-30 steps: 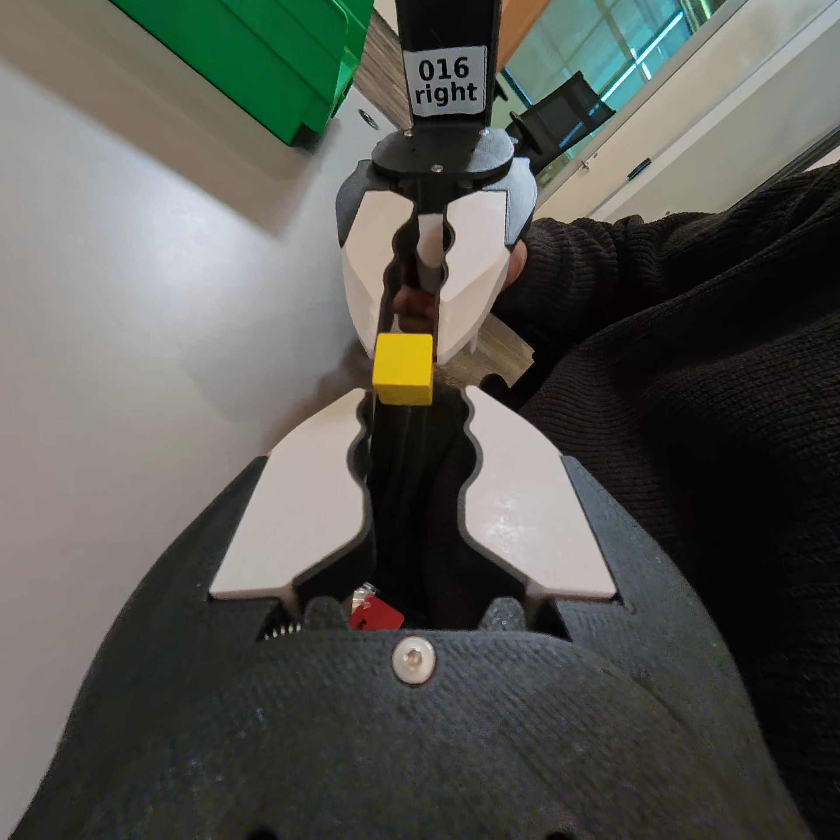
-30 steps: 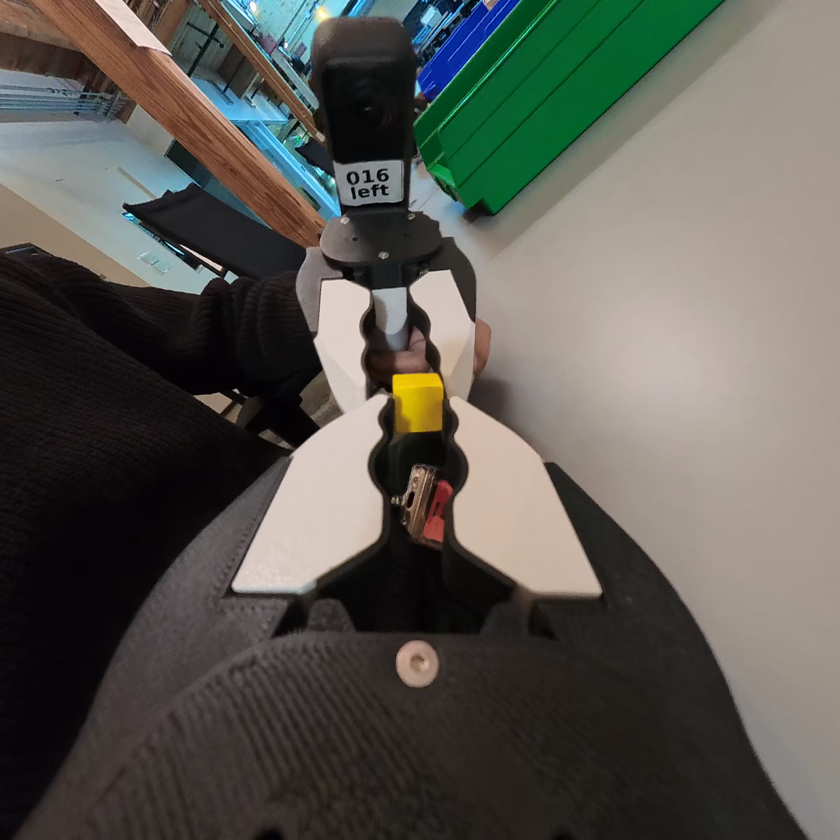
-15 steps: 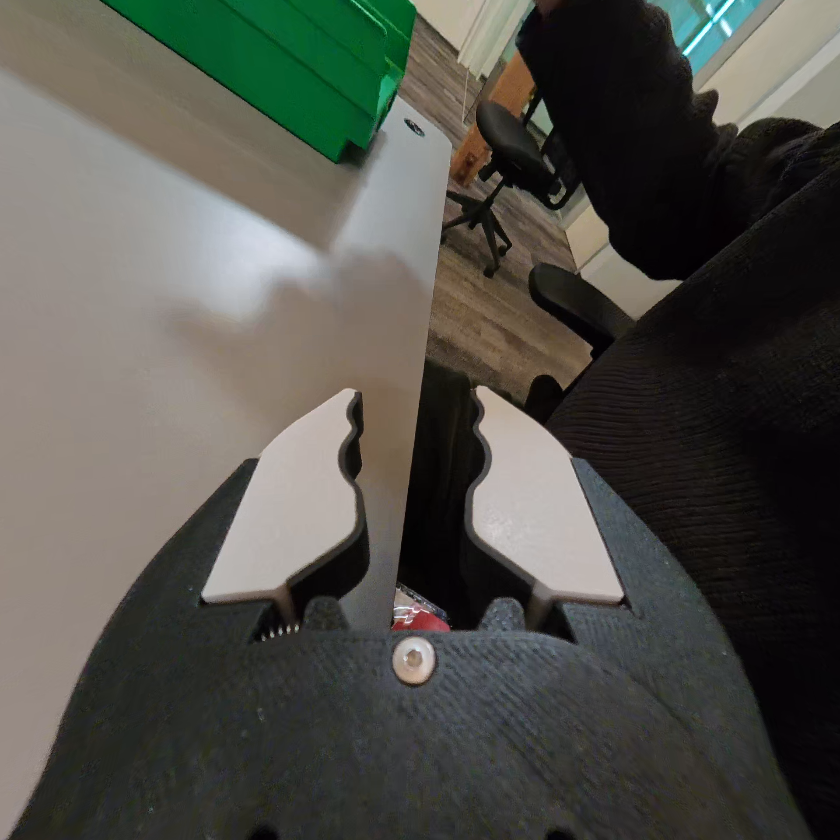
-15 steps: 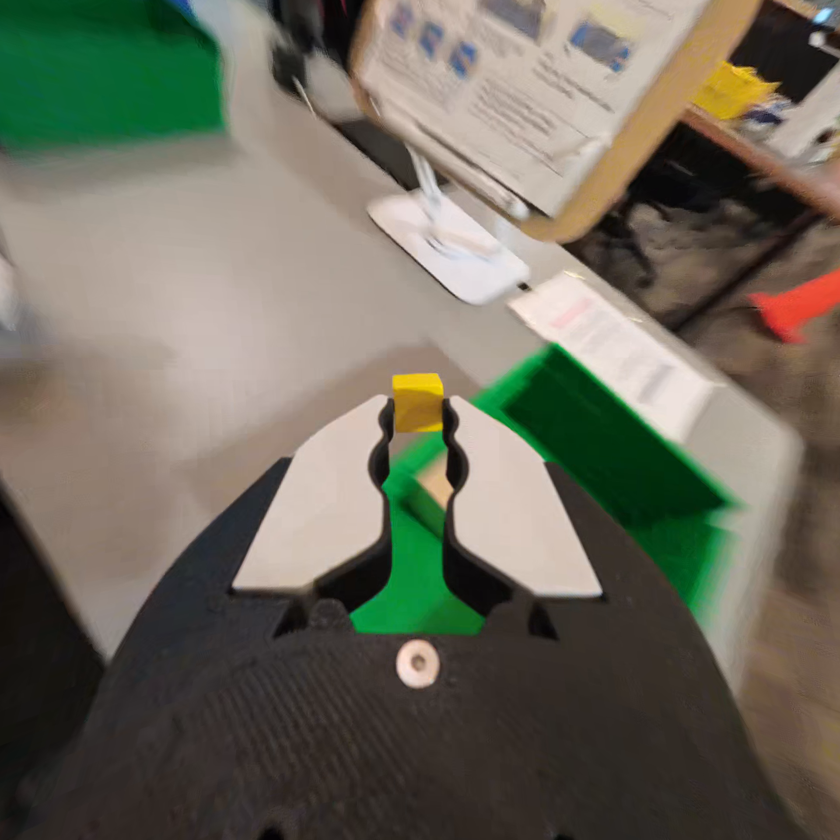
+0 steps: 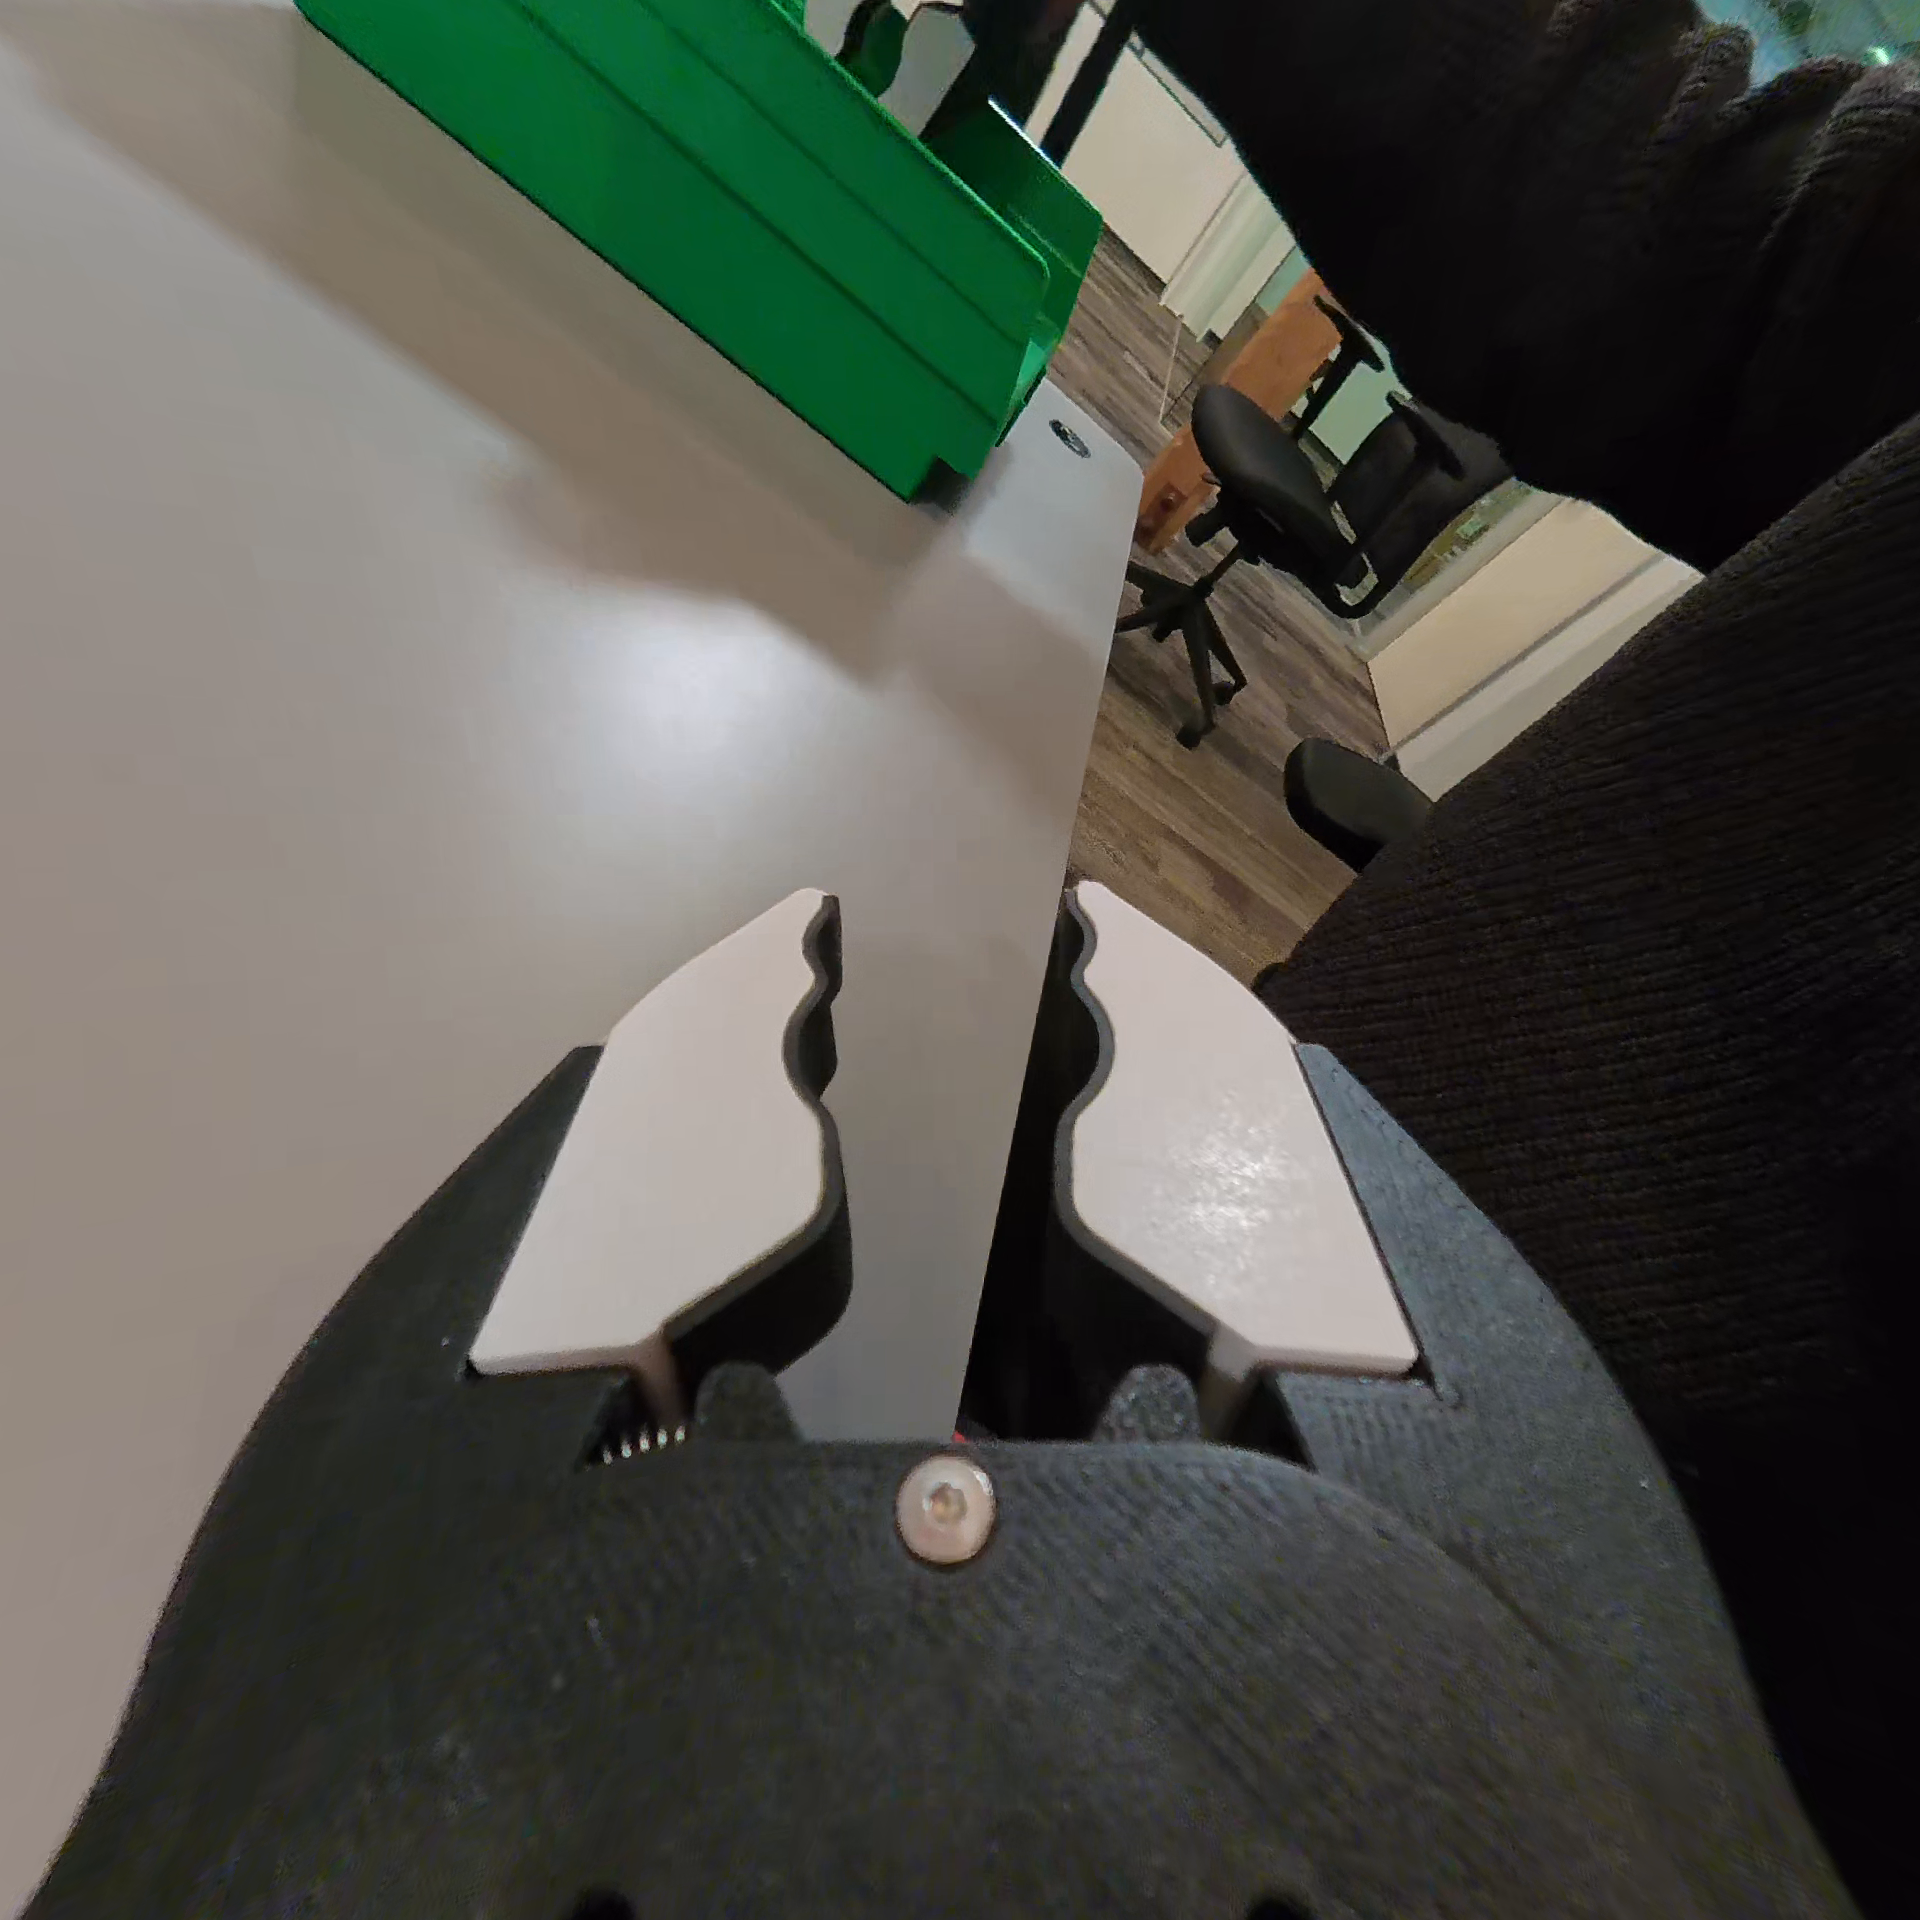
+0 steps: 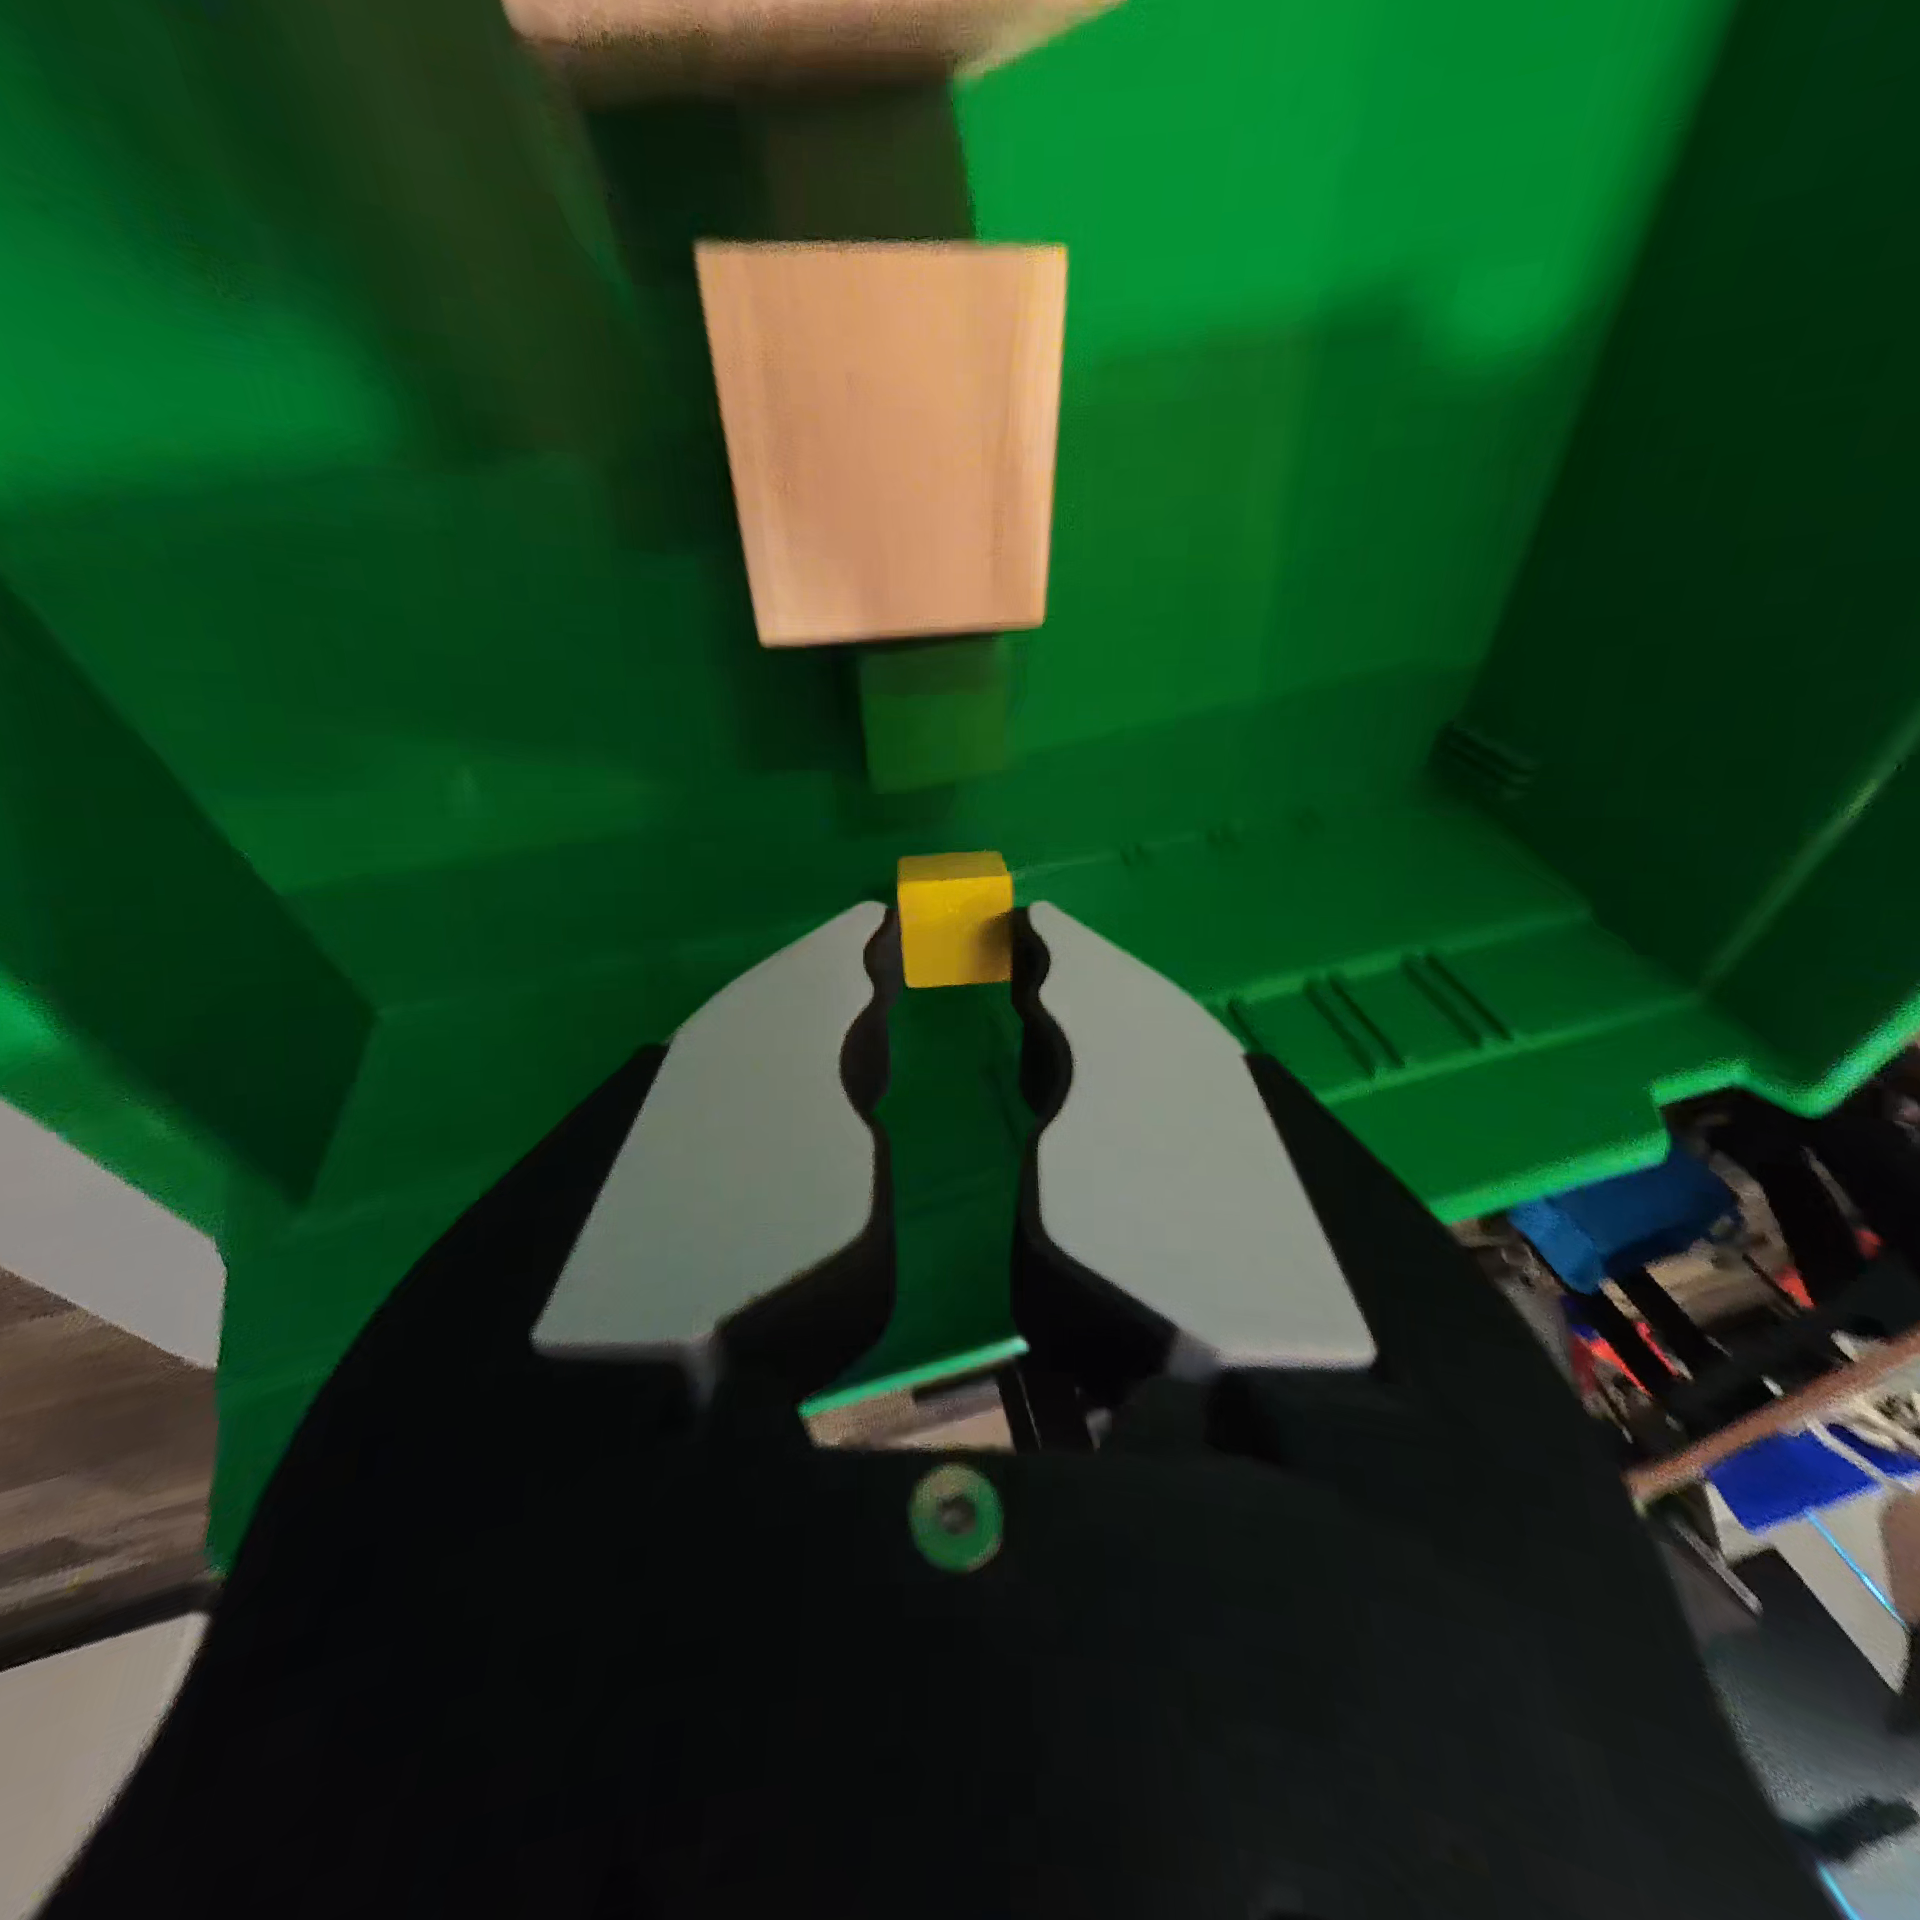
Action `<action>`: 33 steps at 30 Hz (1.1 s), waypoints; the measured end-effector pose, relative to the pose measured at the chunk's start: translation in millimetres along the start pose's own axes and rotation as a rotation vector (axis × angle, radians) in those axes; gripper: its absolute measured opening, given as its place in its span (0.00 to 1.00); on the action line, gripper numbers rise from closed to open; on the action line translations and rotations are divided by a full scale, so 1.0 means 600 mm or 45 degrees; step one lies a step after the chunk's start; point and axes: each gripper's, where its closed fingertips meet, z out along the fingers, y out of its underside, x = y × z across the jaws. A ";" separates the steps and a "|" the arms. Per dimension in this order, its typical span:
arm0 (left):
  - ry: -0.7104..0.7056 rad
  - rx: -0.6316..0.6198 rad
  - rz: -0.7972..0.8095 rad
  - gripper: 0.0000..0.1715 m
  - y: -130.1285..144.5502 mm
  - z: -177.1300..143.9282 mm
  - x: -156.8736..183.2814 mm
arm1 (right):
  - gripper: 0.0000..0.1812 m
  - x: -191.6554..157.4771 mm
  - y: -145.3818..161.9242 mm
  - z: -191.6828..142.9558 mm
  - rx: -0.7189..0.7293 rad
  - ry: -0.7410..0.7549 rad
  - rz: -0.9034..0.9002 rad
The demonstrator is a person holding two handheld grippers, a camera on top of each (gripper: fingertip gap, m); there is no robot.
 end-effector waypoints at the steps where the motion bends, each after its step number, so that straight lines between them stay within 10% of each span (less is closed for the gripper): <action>1: -0.003 -0.004 0.003 0.24 0.002 0.002 0.000 | 0.12 -0.001 -0.007 0.004 0.022 -0.026 -0.003; 23: 0.057 -0.013 -0.028 0.23 0.005 0.005 0.006 | 0.18 -0.008 0.004 0.028 -0.200 -0.034 -0.105; 33: 0.059 0.001 0.011 0.23 -0.002 0.003 0.016 | 0.20 0.023 -0.097 -0.140 0.413 0.252 0.251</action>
